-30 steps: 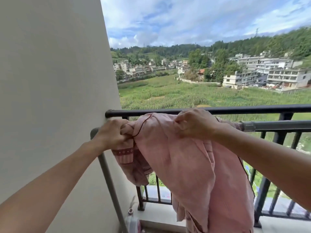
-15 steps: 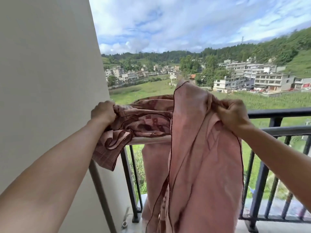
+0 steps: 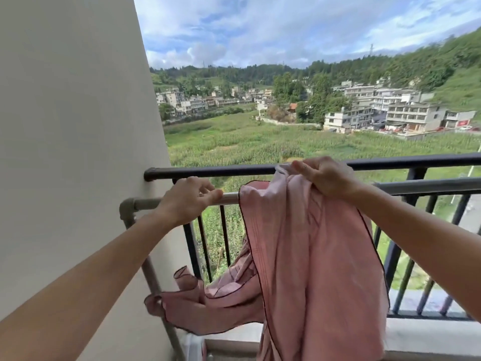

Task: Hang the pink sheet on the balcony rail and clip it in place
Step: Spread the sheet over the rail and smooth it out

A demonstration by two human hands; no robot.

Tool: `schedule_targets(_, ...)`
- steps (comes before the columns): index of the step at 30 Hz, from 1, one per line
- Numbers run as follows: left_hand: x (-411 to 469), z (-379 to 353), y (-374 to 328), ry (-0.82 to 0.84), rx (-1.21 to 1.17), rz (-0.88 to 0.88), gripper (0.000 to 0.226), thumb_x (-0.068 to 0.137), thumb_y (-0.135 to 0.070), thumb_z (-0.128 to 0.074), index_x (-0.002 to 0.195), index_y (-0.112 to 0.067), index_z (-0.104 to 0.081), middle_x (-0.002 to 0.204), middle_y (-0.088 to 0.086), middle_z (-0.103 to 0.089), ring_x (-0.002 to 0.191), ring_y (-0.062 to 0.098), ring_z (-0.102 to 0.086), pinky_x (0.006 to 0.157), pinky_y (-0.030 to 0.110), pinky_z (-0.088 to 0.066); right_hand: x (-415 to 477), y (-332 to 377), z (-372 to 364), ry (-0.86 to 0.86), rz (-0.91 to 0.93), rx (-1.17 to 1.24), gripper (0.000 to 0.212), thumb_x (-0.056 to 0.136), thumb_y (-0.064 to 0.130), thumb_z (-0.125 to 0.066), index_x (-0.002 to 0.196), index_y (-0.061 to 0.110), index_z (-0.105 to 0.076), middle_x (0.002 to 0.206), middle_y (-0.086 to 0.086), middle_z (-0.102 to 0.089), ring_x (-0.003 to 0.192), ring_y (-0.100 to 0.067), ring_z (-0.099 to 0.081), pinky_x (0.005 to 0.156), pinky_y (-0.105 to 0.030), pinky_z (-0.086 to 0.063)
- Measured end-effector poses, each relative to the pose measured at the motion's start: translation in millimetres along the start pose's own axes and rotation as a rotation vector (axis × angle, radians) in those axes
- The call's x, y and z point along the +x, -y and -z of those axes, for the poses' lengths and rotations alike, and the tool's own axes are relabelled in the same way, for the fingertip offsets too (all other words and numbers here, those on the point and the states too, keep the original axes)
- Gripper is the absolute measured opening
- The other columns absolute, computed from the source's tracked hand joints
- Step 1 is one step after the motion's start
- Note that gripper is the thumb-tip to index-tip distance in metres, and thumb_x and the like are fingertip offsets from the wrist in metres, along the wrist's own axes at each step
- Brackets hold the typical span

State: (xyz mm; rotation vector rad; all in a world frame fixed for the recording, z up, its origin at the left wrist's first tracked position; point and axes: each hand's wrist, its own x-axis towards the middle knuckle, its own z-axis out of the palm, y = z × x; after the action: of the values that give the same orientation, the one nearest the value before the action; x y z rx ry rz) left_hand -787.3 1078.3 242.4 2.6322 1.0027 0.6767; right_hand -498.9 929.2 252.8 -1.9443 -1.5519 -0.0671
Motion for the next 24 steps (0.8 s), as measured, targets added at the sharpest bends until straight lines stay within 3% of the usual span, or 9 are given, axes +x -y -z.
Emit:
schedule_targets(4,-19,-27,-25,-0.096,0.176,-0.077,0.066,0.086,-0.074,-0.034,0.118,-0.023,-0.061,0.113,0.000,-0.064,0.105,0.023,-0.059,0.095,0.046,-0.044,-37,-7,6,-0.295,-0.039,0.138,0.038,0.097,0.047,-0.049,0.111,0.020,-0.071,0.108,-0.003,-0.073,0.100,-0.023,-0.066,0.081,-0.036,-0.052)
schedule_targets(6,-21,-34,-36,-0.112,0.209,-0.059,0.082,0.081,-0.083,-0.025,0.123,-0.021,-0.059,0.119,0.002,-0.062,0.111,0.024,-0.056,0.101,0.047,-0.039,-61,-22,7,-0.443,-0.127,-0.056,0.037,0.095,0.046,-0.051,0.118,0.022,-0.068,0.118,-0.005,-0.069,0.109,-0.024,-0.062,0.085,-0.035,-0.047)
schedule_targets(9,-15,-50,-64,-0.084,0.208,-0.029,0.096,0.065,-0.096,-0.016,0.109,-0.024,-0.062,0.108,0.002,-0.063,0.105,0.025,-0.057,0.101,0.050,-0.037,-86,-34,-2,-0.337,-0.097,-0.273,0.059,0.091,0.060,-0.043,0.134,0.021,-0.057,0.135,-0.005,-0.059,0.127,-0.025,-0.049,0.103,-0.042,-0.036)
schedule_targets(11,-10,-65,-88,-0.104,0.238,-0.038,0.079,0.067,-0.092,-0.035,0.101,-0.025,-0.061,0.105,0.000,-0.060,0.103,0.024,-0.056,0.101,0.048,-0.038,-89,-33,-4,-0.254,-0.082,-0.341,0.069,0.087,0.064,-0.049,0.140,0.020,-0.049,0.141,-0.004,-0.053,0.131,-0.025,-0.045,0.110,-0.045,-0.031)
schedule_targets(13,-9,-78,-107,-0.231,0.245,-0.087,0.051,0.080,-0.066,-0.059,0.103,-0.021,-0.064,0.105,0.001,-0.064,0.100,0.025,-0.058,0.094,0.043,-0.040,-91,-31,0,-0.251,-0.090,-0.275,0.072,0.082,0.063,-0.058,0.139,0.020,-0.050,0.140,-0.004,-0.053,0.129,-0.025,-0.047,0.109,-0.044,-0.034)
schedule_targets(15,-7,-82,-115,-0.371,0.154,-0.118,0.024,0.089,-0.036,-0.060,0.095,-0.014,-0.069,0.097,0.007,-0.069,0.091,0.031,-0.063,0.078,0.039,-0.041,-101,-31,1,-0.382,-0.122,-0.139,0.066,0.078,0.057,-0.068,0.132,0.020,-0.057,0.132,-0.004,-0.058,0.121,-0.025,-0.052,0.099,-0.039,-0.043)
schedule_targets(19,-2,-62,-113,-0.498,-0.002,-0.142,0.020,0.090,-0.018,-0.056,0.077,-0.007,-0.066,0.076,0.016,-0.070,0.073,0.037,-0.064,0.059,0.036,-0.045,-124,-36,-11,-0.445,-0.215,-0.152,0.052,0.078,0.039,-0.074,0.126,0.025,-0.058,0.116,-0.006,-0.058,0.097,-0.026,-0.060,0.078,-0.037,-0.050)
schedule_targets(22,20,-16,-101,-0.663,-0.103,0.014,0.015,0.085,-0.011,-0.054,0.078,-0.004,-0.065,0.083,0.019,-0.071,0.080,0.038,-0.064,0.068,0.041,-0.048,-110,-35,0,-0.435,-0.137,-0.092,0.018,0.080,0.020,-0.068,0.097,0.016,-0.075,0.092,-0.008,-0.075,0.084,-0.029,-0.069,0.072,-0.039,-0.054)
schedule_targets(24,40,20,-82,-0.760,-0.108,0.134,0.021,0.081,-0.012,-0.049,0.082,-0.002,-0.068,0.089,0.021,-0.071,0.087,0.041,-0.063,0.074,0.043,-0.049,-92,-32,24,-0.456,-0.070,-0.048,0.014,0.079,0.012,-0.067,0.087,0.012,-0.078,0.084,-0.007,-0.076,0.079,-0.025,-0.070,0.072,-0.037,-0.055)
